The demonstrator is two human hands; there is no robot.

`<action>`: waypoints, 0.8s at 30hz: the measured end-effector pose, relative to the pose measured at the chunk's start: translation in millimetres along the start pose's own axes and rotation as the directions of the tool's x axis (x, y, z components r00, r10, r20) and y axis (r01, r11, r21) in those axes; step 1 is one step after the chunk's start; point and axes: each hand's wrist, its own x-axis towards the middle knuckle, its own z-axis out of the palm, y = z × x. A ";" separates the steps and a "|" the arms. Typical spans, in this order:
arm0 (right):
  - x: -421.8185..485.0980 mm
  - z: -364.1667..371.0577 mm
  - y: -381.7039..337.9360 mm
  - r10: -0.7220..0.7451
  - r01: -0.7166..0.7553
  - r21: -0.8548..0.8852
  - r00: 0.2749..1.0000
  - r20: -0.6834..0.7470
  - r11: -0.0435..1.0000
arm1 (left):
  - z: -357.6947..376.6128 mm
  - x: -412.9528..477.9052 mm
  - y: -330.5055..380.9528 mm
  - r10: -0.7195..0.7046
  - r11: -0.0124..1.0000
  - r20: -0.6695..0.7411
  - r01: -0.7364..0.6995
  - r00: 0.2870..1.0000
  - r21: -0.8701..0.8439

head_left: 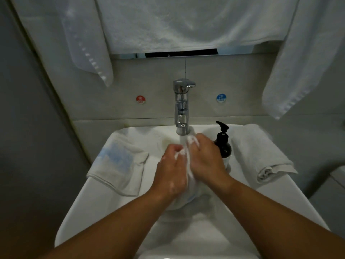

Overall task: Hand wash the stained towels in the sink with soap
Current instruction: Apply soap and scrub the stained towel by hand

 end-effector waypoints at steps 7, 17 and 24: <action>-19.8 4.5 2.9 -0.110 0.139 -0.132 0.972 0.210 0.981 | -6.0 19.8 -5.8 -0.178 0.980 -0.165 0.159 0.970 -0.123; -6.3 -6.7 11.7 0.015 0.048 -0.225 0.963 0.270 0.973 | 2.4 14.1 4.9 -0.054 0.992 -0.169 0.033 0.984 -0.123; 1.8 -4.9 4.1 0.002 -0.002 -0.024 1.000 0.009 1.000 | 1.9 -3.0 7.0 0.013 0.996 -0.035 -0.016 0.999 -0.085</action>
